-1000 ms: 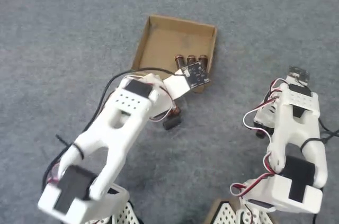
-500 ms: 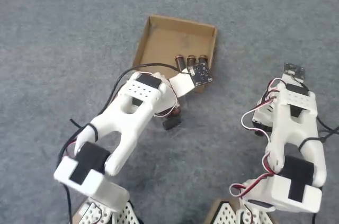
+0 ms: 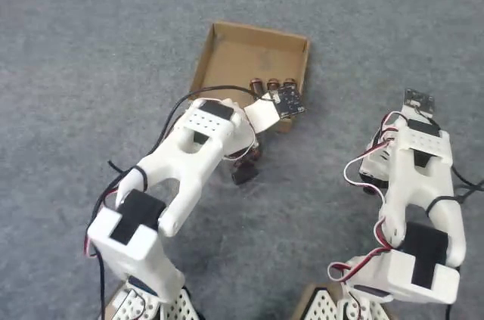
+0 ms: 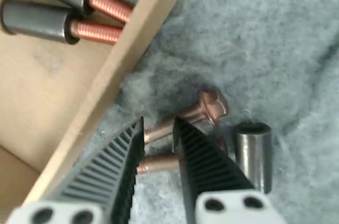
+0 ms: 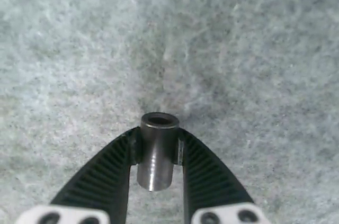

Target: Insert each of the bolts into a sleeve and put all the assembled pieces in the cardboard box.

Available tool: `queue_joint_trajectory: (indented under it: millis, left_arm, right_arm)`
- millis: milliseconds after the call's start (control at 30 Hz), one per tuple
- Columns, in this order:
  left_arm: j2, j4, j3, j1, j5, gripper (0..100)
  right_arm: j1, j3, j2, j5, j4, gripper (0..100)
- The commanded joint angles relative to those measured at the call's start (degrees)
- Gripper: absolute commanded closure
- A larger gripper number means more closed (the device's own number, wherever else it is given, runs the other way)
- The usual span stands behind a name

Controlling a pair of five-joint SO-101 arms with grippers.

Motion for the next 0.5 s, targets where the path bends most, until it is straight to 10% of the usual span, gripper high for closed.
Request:
queue_joint_trajectory:
  millis: [0,467]
  left_arm:
    - [1.1,5.2,-3.7,1.1,-0.9,91]
    - [-0.1,7.5,-4.2,2.3,-1.8,91]
  right_arm:
    - [-0.7,-0.5,-0.8,1.2,-0.7,99.1]
    - [-0.7,-0.5,-0.7,1.2,-0.8,99.1]
